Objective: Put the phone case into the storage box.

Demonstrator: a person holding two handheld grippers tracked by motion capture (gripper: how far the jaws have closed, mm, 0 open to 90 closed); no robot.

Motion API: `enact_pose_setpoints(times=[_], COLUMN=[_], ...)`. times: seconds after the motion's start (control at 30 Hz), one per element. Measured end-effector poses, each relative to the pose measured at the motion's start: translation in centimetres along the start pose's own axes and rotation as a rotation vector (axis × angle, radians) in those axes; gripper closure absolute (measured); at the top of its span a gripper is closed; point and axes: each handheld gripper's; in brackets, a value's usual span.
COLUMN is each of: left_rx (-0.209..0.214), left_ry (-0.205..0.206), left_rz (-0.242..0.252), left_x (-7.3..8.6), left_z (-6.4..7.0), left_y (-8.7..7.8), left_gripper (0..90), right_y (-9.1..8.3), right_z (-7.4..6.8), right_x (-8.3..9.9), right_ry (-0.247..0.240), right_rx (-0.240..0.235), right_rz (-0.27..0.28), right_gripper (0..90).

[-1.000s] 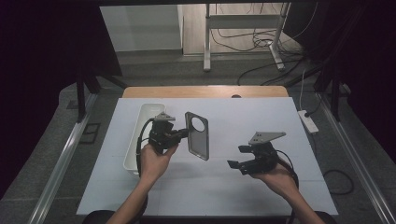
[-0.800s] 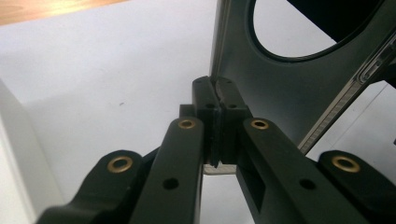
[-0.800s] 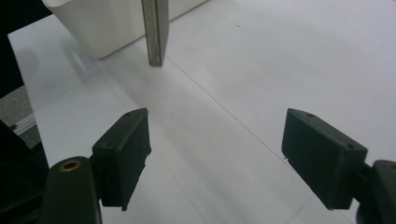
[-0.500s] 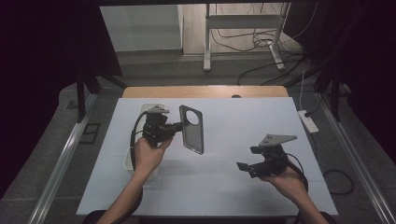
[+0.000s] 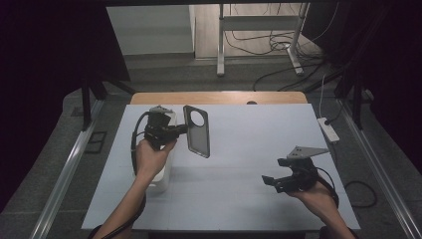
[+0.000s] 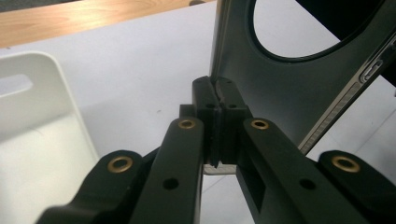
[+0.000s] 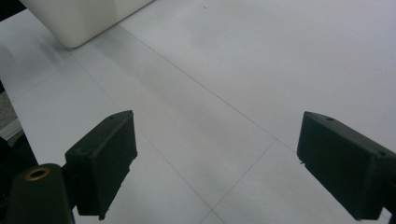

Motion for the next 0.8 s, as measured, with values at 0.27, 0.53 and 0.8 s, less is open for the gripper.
enact_pose_setpoints(times=[0.27,0.53,0.8], left_rx=[-0.030,-0.052,-0.076], left_ry=[-0.011,-0.024,-0.044], left_rz=[0.006,0.008,0.011], left_x=[-0.6,-1.0,-1.3], left_z=[-1.0,-1.9,-3.0], left_y=[-1.0,-2.0,-3.0], left_gripper=[89.1,89.2,89.2], right_y=[-0.9,-1.5,-2.3], right_z=[0.4,1.0,1.6], right_x=[1.0,2.0,3.1], right_ry=[0.013,0.057,0.075], right_rx=[0.017,0.047,0.061], right_rz=[0.003,-0.003,0.014], right_gripper=[10.1,3.3,2.1])
Point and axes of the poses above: each handheld gripper's, and its own axes: y roughly forward along the jaws, x roughly out of its underside, z roughly to its right, and after that the axes turned 5 degrees about -z, right-handed
